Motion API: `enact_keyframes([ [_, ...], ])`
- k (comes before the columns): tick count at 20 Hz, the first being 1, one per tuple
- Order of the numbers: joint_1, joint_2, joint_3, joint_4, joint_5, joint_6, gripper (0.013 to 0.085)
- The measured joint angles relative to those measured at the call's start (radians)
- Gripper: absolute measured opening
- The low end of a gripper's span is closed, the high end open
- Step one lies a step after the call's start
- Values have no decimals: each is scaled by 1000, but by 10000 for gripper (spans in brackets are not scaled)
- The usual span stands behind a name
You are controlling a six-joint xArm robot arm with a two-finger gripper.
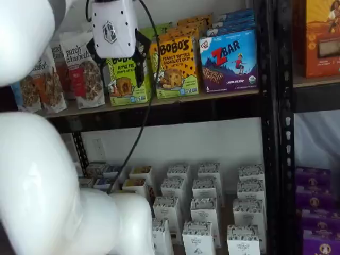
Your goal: Pick the green box on the top shelf, the fourth from the left
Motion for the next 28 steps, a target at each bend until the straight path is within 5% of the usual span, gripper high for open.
enact_keyframes([
  [10,109,42,-2,-26,-143,86,850],
  [17,215,96,-33,-110,-227,169,850],
  [28,268,190,-86,-141,-329,214,850],
])
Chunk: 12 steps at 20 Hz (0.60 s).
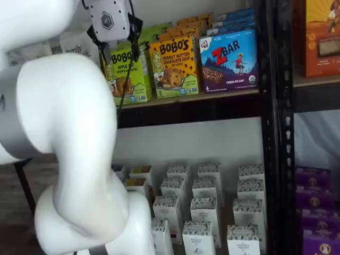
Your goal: Pick the green box on the top shelf, the fourth from the left
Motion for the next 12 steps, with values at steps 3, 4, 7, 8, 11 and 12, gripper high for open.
enact_keyframes([
  [3,9,32,-18,1,-17,8,850],
  [4,13,45,-27,2,-22,12,850],
  [7,27,87,-53,1,-37,26,850],
  [8,33,98,-59,-3,-42,31,850],
  [11,52,131,-81,-28,-58,50,850],
  [12,56,143,-90,-36,-63,55,850],
])
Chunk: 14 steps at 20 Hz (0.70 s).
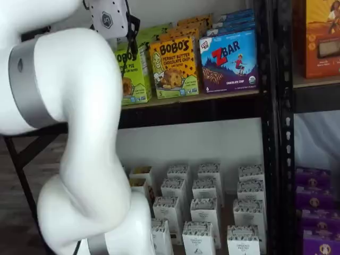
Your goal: Pick the green box on the top shelf, the fourth from the left
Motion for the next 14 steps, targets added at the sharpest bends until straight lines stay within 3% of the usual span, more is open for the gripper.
enact_keyframes([
  [14,-5,113,-90,-1,-30,-4,850],
])
